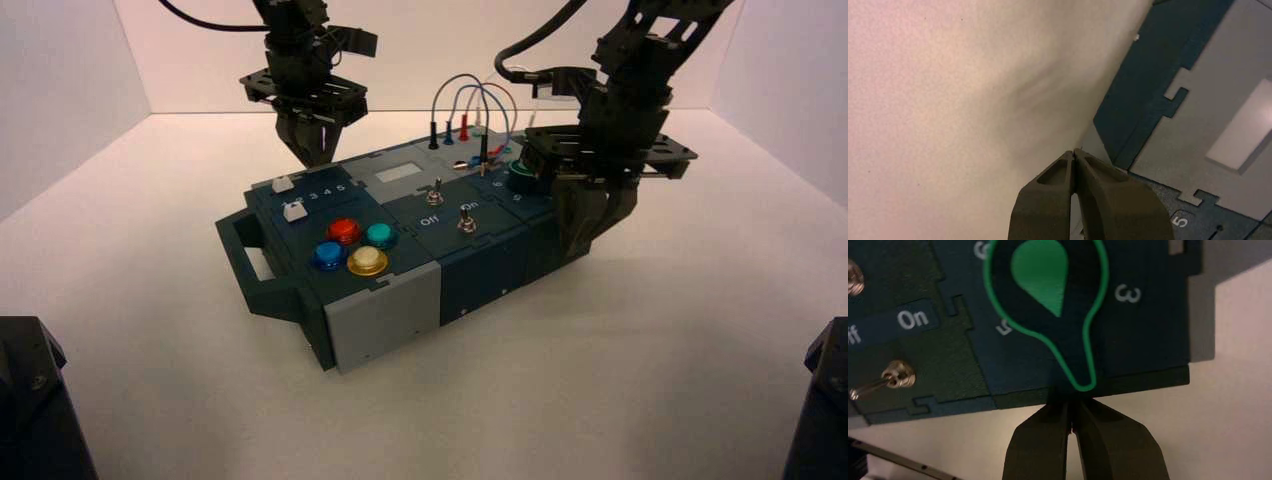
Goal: Rotate the box counterclockwise.
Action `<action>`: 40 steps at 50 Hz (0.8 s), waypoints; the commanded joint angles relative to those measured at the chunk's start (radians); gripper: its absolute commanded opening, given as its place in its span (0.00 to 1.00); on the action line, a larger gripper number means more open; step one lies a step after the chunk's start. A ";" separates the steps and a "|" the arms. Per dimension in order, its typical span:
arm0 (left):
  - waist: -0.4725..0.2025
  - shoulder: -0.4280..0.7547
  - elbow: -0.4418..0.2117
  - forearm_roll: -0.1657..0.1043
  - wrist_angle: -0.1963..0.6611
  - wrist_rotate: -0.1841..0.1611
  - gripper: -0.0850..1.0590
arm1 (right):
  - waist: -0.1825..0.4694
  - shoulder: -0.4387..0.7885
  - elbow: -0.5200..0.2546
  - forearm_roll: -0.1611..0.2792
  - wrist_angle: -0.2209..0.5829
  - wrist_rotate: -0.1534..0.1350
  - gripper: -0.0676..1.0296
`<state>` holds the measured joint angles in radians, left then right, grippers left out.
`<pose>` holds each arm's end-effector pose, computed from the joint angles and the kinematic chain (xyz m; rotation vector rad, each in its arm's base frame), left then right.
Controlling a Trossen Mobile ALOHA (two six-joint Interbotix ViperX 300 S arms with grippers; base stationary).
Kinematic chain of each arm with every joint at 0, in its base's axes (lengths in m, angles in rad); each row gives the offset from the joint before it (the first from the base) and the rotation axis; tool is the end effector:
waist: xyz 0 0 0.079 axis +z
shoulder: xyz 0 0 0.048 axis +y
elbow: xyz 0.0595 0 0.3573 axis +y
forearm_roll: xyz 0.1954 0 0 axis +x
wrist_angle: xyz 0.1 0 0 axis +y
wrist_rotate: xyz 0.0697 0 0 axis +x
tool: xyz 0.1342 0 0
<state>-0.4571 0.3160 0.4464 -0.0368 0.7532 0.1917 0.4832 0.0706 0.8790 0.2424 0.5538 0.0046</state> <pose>0.3500 -0.1778 0.0406 0.4579 1.4635 -0.5100 0.2296 0.1495 0.0374 -0.1009 1.5242 0.3303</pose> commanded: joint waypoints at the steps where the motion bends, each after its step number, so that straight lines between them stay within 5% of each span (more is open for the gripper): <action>1: -0.054 -0.021 0.015 -0.009 0.023 0.009 0.05 | -0.018 0.014 -0.072 -0.003 -0.014 0.003 0.04; 40: -0.081 -0.015 0.037 -0.011 0.075 0.026 0.05 | -0.077 0.132 -0.233 -0.061 -0.006 0.002 0.04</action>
<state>-0.4617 0.3145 0.4878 -0.0353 0.8222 0.2148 0.3973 0.1948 0.7072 0.1779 0.5584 0.0061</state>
